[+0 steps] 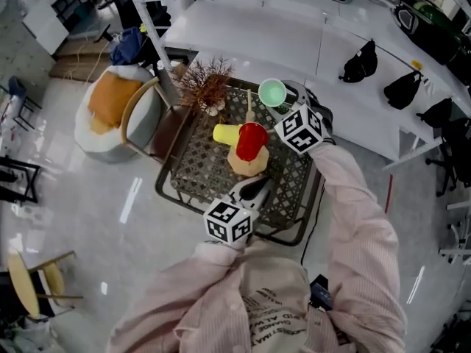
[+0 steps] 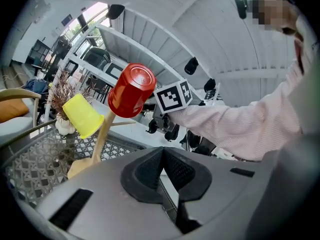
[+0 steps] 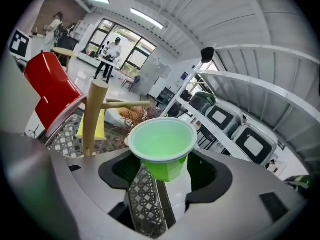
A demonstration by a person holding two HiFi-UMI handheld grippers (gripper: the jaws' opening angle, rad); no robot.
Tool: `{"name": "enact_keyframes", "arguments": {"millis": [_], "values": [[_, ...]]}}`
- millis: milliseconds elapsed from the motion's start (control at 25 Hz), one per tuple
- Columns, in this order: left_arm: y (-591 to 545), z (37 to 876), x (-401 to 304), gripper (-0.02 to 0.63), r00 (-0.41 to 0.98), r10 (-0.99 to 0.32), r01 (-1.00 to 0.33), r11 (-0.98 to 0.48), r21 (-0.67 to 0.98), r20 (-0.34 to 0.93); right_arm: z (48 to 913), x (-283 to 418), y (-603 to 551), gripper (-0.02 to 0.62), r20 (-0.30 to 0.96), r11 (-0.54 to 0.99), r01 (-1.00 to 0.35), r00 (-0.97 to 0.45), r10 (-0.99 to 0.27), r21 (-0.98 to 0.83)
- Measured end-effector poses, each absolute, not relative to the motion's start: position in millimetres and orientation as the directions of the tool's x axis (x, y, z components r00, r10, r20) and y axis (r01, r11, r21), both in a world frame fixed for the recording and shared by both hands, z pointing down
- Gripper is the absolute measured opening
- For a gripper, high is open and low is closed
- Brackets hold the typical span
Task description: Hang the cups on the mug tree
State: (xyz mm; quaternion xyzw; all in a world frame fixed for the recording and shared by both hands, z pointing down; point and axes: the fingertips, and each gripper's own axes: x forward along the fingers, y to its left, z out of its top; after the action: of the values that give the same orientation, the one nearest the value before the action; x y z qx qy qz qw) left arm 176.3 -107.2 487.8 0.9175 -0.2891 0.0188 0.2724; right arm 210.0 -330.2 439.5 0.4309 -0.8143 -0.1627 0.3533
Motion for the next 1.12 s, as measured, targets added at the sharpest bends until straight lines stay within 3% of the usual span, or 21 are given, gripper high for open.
{"name": "enact_keyframes", "arguments": {"millis": [480,840,1120], "values": [[-109,488,173,-0.002,0.824,-0.537,-0.547,-0.675,0.494,0.18,436,178,-334,0.287,0.484,0.619,-0.28,-0.423,-0.766,0.734],[-113,486,170,-0.002,0.813,-0.555,-0.559,-0.66,0.501,0.176,435,160,-329,0.285,0.512,0.572,-0.008,-0.434,-0.741,0.821],[-113,487,169,-0.002,0.806,-0.566,-0.567,-0.651,0.505,0.176,433,154,-324,0.285,0.509,0.508,0.13,-0.443,-0.738,0.851]]}}
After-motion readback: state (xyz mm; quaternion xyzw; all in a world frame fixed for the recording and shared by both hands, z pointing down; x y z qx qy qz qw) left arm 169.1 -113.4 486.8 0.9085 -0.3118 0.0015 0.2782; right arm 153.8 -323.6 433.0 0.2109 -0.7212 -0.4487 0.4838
